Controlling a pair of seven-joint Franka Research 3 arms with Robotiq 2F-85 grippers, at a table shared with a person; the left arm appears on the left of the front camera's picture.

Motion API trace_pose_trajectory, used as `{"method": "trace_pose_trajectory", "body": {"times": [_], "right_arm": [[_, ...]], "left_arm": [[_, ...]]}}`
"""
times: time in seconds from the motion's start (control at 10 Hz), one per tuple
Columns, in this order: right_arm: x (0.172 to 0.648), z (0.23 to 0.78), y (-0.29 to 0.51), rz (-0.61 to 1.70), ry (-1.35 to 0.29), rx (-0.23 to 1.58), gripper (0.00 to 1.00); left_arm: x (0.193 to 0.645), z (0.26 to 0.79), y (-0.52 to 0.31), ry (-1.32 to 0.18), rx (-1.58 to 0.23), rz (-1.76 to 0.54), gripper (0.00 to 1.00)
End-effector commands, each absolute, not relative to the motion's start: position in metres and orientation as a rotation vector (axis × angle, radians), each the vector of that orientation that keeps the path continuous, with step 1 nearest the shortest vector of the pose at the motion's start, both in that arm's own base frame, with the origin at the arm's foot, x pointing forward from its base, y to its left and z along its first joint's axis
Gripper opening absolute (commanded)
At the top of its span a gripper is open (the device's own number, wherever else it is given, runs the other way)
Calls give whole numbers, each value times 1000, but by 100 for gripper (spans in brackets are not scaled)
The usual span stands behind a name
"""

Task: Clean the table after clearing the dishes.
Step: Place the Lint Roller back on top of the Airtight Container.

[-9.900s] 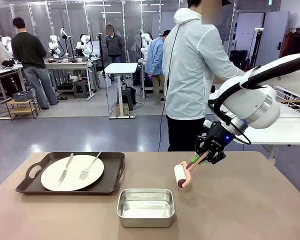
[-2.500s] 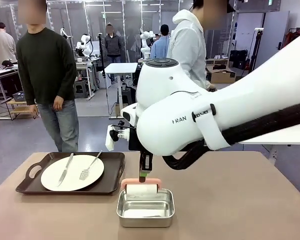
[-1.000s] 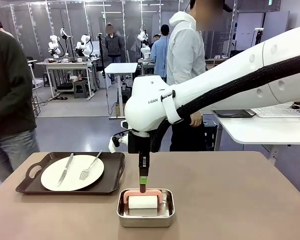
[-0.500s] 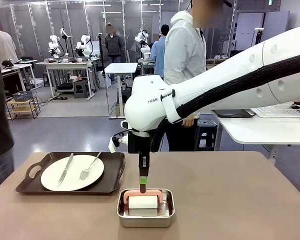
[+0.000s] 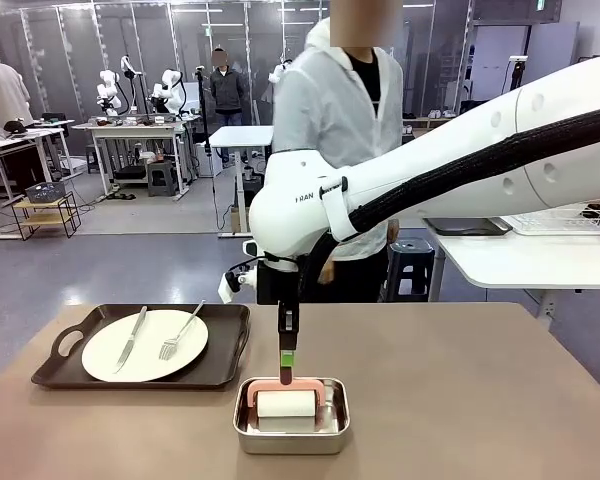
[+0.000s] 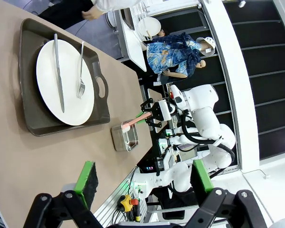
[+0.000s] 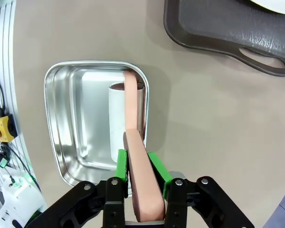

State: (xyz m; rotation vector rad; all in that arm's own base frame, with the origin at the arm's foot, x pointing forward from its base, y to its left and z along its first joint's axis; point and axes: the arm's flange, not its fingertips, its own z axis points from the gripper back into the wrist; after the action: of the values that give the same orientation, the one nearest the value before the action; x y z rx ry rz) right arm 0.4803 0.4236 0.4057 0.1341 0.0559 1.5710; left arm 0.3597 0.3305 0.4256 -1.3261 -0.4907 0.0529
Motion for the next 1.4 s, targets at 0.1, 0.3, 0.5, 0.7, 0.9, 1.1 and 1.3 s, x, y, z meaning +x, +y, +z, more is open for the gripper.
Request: {"method": "trace_pose_trajectory", "body": {"times": [0.1, 0.3, 0.5, 0.7, 0.9, 1.1, 1.3], "right_arm": [[489, 399, 418, 1555, -19, 108, 57], [490, 401, 413, 1538, -47, 122, 92], [488, 410, 410, 1538, -82, 103, 100], [487, 414, 411, 1553, -95, 97, 100], [486, 414, 407, 1566, -113, 81, 100], [493, 403, 406, 1561, -91, 86, 100], [496, 416, 416, 1550, -88, 102, 100]], "left_arm": [[358, 426, 331, -499, -1325, 51, 100], [358, 426, 331, -499, -1325, 51, 100], [358, 426, 331, -499, -1325, 51, 100], [358, 426, 331, -499, -1325, 51, 100], [358, 426, 331, -499, -1325, 51, 100], [358, 426, 331, -499, -1325, 51, 100], [358, 426, 331, -499, -1325, 51, 100]]}}
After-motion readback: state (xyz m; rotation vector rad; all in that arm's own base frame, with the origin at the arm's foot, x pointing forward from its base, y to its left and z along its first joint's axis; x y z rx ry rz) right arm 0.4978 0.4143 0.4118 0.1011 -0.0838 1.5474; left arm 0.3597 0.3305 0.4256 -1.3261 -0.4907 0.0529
